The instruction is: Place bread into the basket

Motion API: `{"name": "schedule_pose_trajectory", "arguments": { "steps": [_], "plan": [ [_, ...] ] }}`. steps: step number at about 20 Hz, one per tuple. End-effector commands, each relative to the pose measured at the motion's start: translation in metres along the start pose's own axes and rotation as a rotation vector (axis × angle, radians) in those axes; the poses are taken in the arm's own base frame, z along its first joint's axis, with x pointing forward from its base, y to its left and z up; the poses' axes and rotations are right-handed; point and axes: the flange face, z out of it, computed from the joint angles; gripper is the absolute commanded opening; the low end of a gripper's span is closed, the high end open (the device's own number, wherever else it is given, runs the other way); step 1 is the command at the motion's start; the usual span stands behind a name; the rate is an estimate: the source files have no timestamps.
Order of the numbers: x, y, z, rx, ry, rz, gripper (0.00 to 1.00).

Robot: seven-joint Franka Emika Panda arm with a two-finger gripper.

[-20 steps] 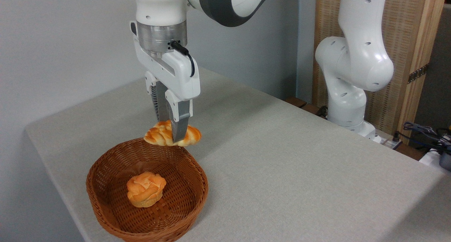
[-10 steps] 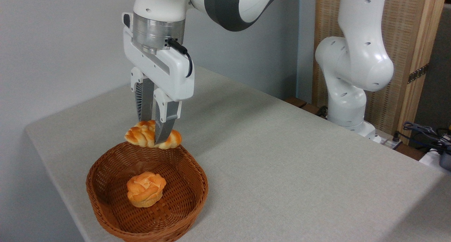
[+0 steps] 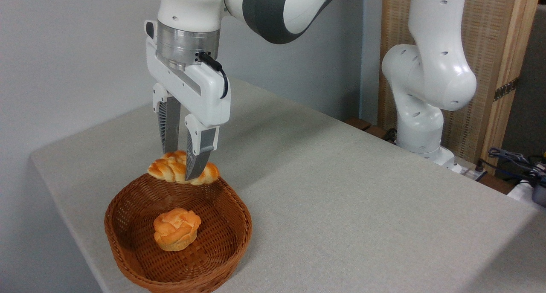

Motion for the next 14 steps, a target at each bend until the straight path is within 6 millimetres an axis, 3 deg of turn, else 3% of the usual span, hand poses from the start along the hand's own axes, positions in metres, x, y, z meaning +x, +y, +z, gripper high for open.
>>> {"name": "schedule_pose_trajectory", "arguments": {
  "steps": [1, 9, 14],
  "plan": [
    [0.004, -0.001, -0.004, 0.002, 0.029, -0.017, 1.0],
    [0.002, 0.0, -0.004, -0.005, 0.01, -0.009, 1.0],
    [-0.006, 0.008, 0.0, 0.036, -0.15, 0.077, 1.0]
  ]
}}
